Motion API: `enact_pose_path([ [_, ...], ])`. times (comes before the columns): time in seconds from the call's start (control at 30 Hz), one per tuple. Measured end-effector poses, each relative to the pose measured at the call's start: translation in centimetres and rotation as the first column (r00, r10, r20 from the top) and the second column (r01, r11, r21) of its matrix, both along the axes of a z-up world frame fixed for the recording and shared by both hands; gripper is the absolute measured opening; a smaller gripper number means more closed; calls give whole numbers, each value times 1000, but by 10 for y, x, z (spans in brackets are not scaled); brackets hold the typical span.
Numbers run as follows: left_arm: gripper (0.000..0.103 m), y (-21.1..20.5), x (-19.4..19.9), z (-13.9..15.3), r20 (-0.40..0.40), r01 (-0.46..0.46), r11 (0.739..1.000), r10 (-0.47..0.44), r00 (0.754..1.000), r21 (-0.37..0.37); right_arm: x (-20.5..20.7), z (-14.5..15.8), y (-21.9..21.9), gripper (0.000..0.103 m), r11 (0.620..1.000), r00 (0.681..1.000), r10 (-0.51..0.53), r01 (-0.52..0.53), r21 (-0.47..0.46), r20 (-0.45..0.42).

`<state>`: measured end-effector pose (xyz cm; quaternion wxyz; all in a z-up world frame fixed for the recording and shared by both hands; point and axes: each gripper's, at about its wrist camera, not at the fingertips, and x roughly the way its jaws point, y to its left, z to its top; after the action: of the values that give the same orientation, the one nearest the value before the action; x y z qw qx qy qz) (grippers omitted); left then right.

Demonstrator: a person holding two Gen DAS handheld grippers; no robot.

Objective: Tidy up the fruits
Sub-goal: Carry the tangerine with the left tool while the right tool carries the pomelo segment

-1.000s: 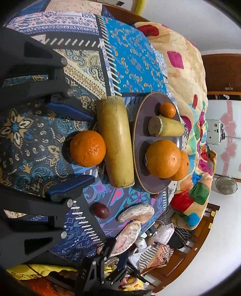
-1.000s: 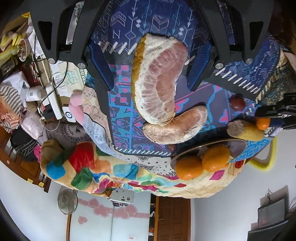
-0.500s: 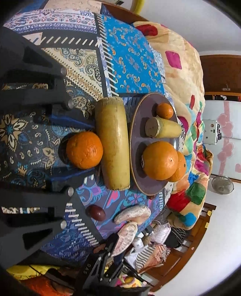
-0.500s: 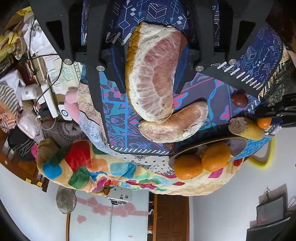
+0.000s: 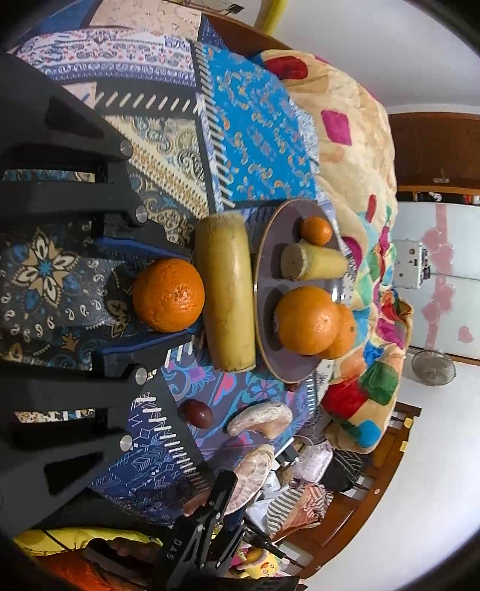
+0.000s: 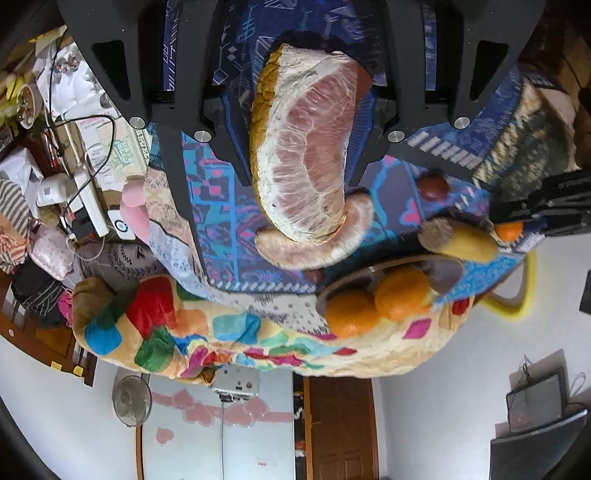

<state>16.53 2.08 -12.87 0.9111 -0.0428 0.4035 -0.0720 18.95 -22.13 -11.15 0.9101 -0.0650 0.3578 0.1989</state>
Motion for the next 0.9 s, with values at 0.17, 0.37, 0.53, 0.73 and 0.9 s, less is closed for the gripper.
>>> enact_pose_path([
  [0.17,37,6,-4,13,31,-14,1000,14,999,1,-6,19,13,46,1000,998,28,-28,9,50],
  [0.37,37,16,1,29,73,-39,999,37,997,22,-7,41,30,46,998,992,61,-63,15,114],
  [0.53,37,25,11,42,106,-52,998,49,993,26,1,55,44,46,996,985,79,-84,24,151],
  [0.73,37,32,27,52,132,-58,998,54,990,30,17,66,65,46,995,977,94,-99,17,189],
  [0.9,37,35,39,55,150,-63,997,55,987,49,33,70,77,46,994,975,100,-106,22,200],
])
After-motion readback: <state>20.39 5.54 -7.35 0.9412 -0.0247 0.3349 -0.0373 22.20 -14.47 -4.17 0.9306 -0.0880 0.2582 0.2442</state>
